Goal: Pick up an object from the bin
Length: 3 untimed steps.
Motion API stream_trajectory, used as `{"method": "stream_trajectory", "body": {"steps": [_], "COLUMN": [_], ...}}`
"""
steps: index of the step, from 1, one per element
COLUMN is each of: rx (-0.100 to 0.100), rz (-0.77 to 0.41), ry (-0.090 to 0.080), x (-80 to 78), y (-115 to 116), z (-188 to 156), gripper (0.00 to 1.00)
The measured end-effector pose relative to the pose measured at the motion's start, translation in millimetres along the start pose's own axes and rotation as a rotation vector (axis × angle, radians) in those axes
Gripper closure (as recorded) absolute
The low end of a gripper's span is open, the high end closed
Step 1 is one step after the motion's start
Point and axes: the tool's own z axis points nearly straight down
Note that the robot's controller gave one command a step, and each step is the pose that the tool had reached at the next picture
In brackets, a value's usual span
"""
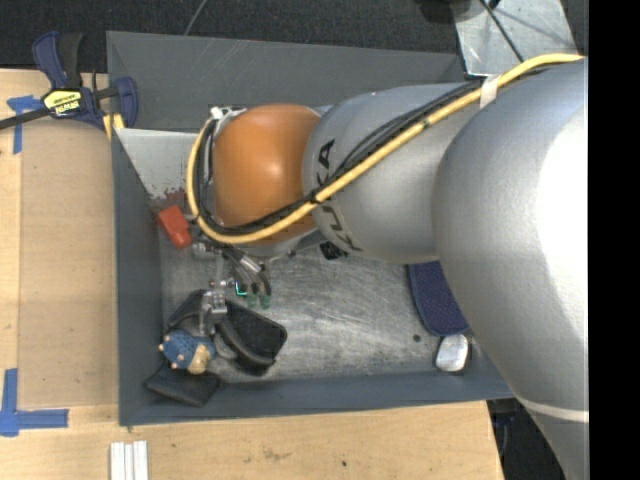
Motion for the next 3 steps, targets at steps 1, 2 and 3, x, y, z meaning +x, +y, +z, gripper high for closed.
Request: {"method": "stream_trajectory", "body": {"steps": [1, 2, 3], "rx": [-0.01, -0.012, -0.014], "rz": [-0.015, 0.122, 0.121], "ry": [-0.015, -0.024, -0.026], "x": [-3.5, 8.2, 7.4], "y": [-9, -39, -38], "z": [44, 60, 58], "gripper": [0.0, 0.0, 1.0]}}
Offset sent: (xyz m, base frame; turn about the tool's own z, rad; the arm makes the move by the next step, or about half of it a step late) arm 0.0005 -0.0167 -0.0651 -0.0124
